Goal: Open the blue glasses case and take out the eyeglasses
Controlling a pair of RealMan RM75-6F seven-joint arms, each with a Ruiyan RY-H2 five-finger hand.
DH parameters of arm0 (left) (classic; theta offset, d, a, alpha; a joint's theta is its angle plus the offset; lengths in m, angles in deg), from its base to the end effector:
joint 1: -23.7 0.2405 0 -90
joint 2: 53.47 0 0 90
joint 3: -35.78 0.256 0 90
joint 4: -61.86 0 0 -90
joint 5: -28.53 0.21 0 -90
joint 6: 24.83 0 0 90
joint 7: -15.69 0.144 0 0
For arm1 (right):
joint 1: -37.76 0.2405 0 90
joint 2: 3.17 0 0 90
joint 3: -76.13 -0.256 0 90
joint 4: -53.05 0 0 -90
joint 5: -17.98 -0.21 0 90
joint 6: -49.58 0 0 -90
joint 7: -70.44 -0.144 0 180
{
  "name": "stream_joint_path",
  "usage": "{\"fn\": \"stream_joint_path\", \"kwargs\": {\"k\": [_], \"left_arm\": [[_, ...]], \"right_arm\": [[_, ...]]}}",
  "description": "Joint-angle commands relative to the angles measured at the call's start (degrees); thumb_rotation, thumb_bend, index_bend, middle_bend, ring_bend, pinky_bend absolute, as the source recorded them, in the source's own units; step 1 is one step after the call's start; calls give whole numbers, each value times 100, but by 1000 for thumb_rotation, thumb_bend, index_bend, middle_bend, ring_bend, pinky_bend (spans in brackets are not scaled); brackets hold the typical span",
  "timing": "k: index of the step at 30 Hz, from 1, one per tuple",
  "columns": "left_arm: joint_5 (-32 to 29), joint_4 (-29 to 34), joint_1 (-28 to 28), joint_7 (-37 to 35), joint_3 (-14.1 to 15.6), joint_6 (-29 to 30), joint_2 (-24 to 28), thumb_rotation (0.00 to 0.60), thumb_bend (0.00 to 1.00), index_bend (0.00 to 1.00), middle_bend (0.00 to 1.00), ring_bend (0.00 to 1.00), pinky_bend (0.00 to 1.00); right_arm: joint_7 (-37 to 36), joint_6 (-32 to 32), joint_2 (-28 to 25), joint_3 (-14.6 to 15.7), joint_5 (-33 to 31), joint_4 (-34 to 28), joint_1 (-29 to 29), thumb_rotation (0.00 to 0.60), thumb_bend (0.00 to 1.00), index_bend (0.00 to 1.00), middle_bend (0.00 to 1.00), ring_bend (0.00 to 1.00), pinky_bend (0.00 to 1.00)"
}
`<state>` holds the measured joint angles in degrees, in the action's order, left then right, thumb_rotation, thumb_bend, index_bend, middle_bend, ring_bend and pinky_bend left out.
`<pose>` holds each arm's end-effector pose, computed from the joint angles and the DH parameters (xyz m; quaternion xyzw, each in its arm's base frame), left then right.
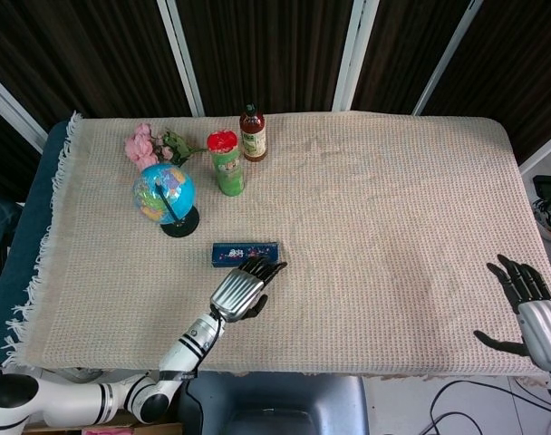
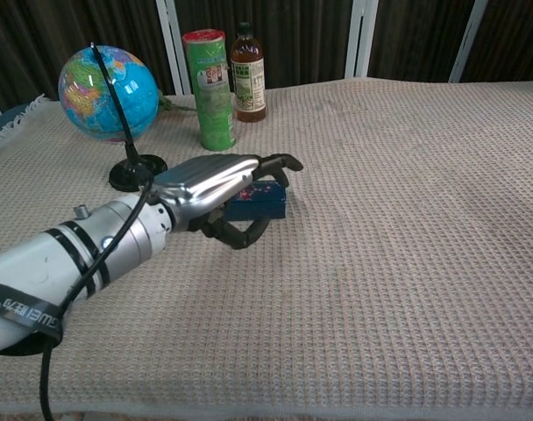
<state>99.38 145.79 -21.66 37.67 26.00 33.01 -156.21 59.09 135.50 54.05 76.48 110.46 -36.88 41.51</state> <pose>-0.0689 0.2992 -0.0822 -0.7675 -0.3488 -0.4357 0.3155 -0.3200 -0.1634 0.1900 0.6222 -0.3962 0.3960 0.5468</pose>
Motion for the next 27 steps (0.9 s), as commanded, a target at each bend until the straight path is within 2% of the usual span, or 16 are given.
{"fn": "stream_joint_path", "kwargs": {"k": [1,7,10,15,21,27], "left_arm": [[235,-425,102,-46,-175,505,-347,600,451,173,218,126,183],[109,-1313,-130,-15,-381,355,-775,600,386,170,152,61,164],[-46,-1690,-284,108,-461,98,-898,600,388,116,103,15,127],[-630,-1759,-459,534,-603,-476,-820,600,386,2,29,0,58],[-1031,-1719,-574,763,-651,-774,-714,600,386,0,27,0,44],[-1190,-1961,-712,720,-733,-891,-724,600,385,0,39,0,30]], "right_arm": [[13,-5,1,14,28,1,3,600,177,0,0,0,0],[4,-64,-11,46,85,6,34,600,177,0,0,0,0],[-14,-106,-20,43,72,5,57,600,177,0,0,0,0],[-62,-144,-38,32,43,6,79,600,177,0,0,0,0],[-78,-158,-45,32,32,9,85,600,177,0,0,0,0],[-93,-132,-53,39,44,15,72,600,177,0,0,0,0]]}}
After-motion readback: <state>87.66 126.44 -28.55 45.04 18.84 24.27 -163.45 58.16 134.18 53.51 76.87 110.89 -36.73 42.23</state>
